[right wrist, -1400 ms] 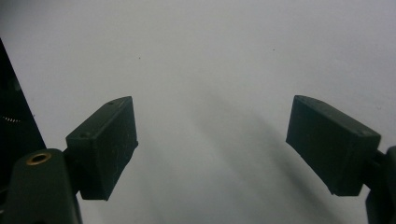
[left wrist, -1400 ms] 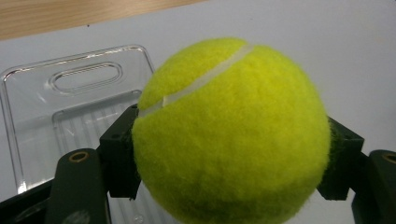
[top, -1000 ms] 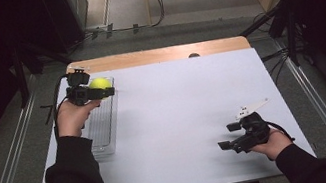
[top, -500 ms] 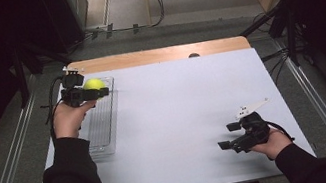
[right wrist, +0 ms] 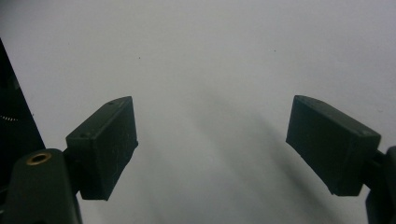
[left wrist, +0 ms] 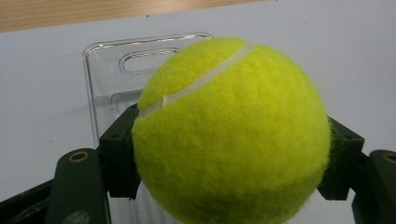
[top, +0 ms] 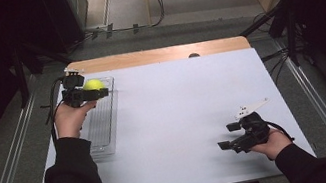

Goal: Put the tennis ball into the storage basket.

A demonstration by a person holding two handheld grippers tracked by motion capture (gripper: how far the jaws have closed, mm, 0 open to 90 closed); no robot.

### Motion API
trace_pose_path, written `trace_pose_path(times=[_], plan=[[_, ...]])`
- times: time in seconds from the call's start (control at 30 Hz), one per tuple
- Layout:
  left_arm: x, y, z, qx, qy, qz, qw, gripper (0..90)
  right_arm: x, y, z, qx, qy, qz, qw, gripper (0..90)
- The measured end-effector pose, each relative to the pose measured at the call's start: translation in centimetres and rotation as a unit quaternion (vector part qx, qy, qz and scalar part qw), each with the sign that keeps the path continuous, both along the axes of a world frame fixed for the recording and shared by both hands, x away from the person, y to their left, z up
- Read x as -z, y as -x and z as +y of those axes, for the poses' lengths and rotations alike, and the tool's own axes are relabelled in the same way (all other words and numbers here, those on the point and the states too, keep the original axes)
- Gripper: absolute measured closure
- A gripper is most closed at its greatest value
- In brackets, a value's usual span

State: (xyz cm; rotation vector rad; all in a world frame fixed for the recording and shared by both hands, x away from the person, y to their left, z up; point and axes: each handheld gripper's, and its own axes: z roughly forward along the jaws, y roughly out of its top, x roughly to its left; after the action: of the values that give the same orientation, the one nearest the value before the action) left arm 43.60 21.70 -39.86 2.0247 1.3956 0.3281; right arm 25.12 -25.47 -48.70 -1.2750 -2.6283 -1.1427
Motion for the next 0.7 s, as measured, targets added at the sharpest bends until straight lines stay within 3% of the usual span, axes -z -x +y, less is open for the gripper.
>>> trace_pose_path(times=[0.33,0.7], plan=[[0.8,-0.3,0.3,-0.011,0.008,0.009,0.9999,26.5,0.0,0.0,0.0,-0.001,0.0,-0.001,1.0,14.2],[1.7,-0.5,0.1,-0.014,0.003,0.019,0.9997,26.4,0.0,0.0,0.0,-0.002,0.0,-0.002,1.0,14.2]])
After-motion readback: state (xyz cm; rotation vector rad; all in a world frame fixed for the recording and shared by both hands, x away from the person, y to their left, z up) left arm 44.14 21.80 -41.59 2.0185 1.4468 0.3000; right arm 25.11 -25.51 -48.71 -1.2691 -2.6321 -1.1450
